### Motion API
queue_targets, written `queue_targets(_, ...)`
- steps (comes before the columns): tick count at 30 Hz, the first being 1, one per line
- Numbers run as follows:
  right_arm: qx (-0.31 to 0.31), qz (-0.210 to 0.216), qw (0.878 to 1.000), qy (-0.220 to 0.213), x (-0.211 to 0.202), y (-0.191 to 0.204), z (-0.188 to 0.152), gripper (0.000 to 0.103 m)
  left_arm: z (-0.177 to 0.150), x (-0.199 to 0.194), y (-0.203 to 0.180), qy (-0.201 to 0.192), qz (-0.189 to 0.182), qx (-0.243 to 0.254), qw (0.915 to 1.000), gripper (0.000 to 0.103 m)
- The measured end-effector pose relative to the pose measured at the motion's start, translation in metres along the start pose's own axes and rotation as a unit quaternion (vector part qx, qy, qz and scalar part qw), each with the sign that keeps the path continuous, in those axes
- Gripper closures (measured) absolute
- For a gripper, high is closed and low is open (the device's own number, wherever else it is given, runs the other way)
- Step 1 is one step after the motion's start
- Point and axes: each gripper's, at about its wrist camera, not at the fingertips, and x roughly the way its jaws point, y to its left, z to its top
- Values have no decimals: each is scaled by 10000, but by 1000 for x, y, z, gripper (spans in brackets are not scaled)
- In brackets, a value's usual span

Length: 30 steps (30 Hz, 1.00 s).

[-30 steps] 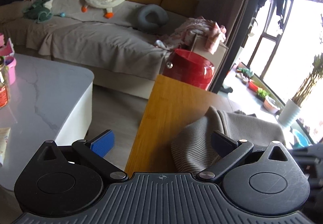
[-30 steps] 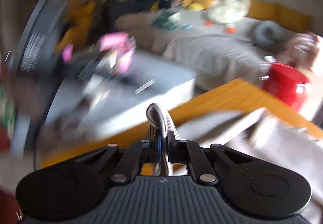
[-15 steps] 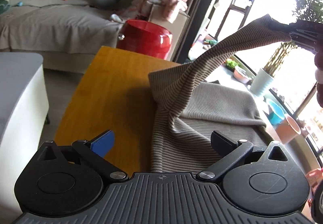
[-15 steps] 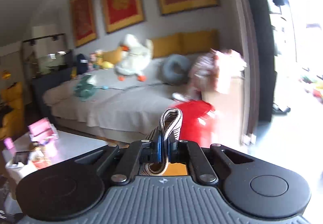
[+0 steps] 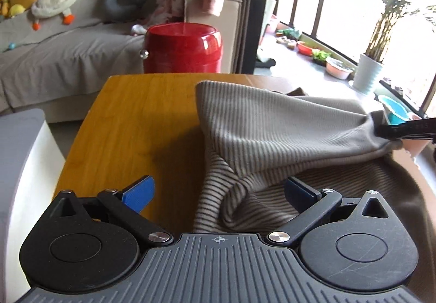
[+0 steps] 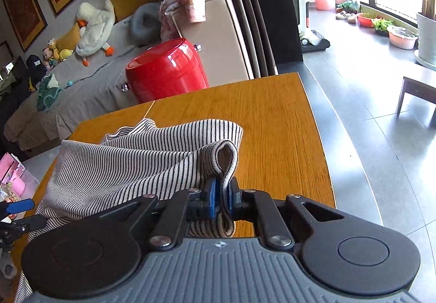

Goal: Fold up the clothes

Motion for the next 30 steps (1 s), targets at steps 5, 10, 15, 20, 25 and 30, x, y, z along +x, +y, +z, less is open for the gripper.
queue_targets(5,-310,131,9987,-387,-13,23,22,96,15,-15,-6,-424,-622,141,9971,0)
queue_targets(10,-560,991,9818,-1519,-62,70,76,102,11,-9,-35,-419,-817,806,9925,0)
queue_targets(15,-990,1087,9685,-2010,-95,90,92,102,9,6,-22,-291,-427,635,9966,0)
queue_targets(20,-646,166,9931,-965,-41,51,63,85,7,10,-6,-214,-378,424,9982,0)
queue_targets(25,-109,-450,9988,-143,7,17,23,63,7,-2,-9,-439,-846,439,9945,0)
queue_targets(30,-683,-273,9966,-383,-6,44,22,98,8,-7,-26,-618,-1178,507,9898,0)
